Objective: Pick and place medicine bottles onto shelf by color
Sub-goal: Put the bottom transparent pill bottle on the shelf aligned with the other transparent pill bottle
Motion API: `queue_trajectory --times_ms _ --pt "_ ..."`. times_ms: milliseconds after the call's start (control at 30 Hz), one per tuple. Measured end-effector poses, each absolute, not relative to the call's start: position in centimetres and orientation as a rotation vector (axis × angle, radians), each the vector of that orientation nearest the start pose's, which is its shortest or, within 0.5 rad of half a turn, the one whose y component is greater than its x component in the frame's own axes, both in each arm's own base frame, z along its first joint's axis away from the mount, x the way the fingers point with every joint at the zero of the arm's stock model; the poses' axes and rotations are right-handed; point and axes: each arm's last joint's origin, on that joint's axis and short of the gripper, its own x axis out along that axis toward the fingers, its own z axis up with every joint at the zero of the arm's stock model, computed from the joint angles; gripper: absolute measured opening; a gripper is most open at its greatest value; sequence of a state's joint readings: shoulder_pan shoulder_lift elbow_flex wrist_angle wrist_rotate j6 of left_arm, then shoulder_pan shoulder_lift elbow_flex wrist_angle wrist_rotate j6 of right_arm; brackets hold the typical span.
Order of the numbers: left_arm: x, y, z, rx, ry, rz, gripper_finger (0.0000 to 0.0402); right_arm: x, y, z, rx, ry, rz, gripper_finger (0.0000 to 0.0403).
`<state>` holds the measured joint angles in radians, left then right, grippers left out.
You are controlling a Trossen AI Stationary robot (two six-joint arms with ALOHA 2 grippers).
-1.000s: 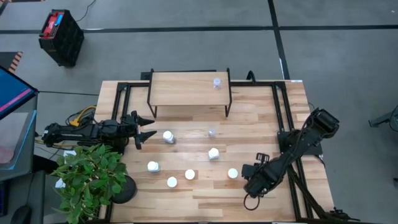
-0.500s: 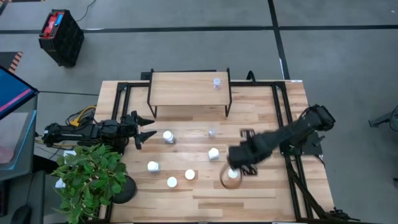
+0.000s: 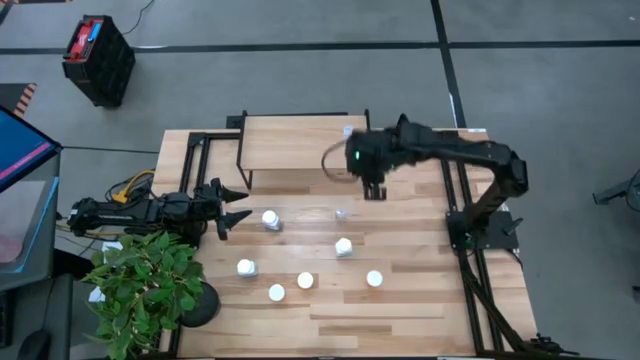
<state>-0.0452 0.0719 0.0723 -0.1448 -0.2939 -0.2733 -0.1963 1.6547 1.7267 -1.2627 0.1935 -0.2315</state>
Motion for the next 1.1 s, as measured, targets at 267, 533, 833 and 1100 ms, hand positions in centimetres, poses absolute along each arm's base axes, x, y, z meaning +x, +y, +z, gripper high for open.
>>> queue_trajectory --times_ms 267,533,833,1100 --pt "9.6 0.4 16.9 -0.22 0.111 0.265 0.0273 31.8 -12.1 34.8 -0.188 1.148 -0.223 0.0131" --pt "9.6 0.4 16.9 -0.221 0.111 0.265 0.0273 33.4 -14.6 33.7 -0.133 1.282 -0.176 0.0133" --pt "9.6 0.4 16.9 -0.221 0.111 0.265 0.0273 34.9 -15.7 33.5 -0.114 1.338 -0.162 0.0144" --pt "9.6 0.4 16.9 -0.222 0.111 0.265 0.0273 34.9 -16.8 32.8 -0.062 1.355 -0.201 0.0198"
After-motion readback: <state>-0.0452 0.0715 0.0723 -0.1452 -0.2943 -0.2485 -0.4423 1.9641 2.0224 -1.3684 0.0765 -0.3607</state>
